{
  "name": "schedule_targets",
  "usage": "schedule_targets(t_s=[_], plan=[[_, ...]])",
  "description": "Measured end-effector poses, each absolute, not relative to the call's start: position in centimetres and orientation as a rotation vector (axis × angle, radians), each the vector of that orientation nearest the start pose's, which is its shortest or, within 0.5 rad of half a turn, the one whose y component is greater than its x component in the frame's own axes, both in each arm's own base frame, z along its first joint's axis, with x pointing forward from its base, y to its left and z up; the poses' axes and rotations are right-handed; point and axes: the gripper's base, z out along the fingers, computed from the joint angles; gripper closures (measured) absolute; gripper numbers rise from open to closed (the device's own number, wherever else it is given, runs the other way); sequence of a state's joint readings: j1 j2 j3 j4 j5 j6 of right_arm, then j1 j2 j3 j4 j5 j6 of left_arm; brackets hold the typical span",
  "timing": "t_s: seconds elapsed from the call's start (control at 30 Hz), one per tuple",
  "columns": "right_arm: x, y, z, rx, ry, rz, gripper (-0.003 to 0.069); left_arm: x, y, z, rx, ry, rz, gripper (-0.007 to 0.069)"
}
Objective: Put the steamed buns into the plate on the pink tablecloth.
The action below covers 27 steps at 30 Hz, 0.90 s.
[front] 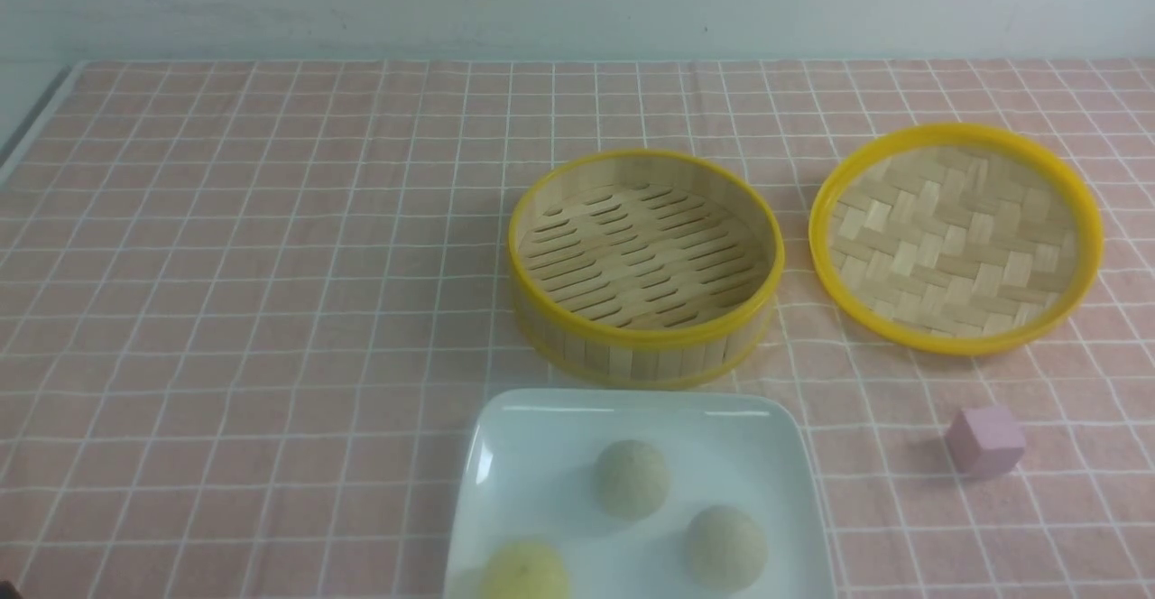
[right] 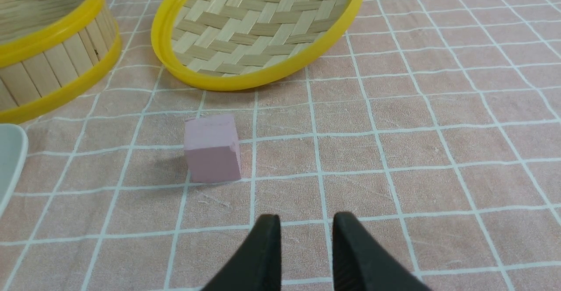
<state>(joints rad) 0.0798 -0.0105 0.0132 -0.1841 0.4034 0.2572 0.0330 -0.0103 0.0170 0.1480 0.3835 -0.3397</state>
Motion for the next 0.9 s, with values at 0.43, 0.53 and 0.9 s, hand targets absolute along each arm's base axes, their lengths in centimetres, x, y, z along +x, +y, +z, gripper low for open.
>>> schedule_targets(t_s=[0.43,0.53,0.9], plan=[[5.19,-0.24,17.37,0.057,1.882,0.047,0.0482,5.2,0.68,17.38,-0.257,1.853,-0.065,0.0542],[5.19,-0.24,17.37,0.057,1.882,0.047,0.0481,5.2,0.68,17.38,-0.257,1.853,-0.065,0.0542],[5.19,-0.24,17.37,0.057,1.882,0.047,0.047,5.2,0.68,17.38,-0.257,1.853,-0.065,0.0534]])
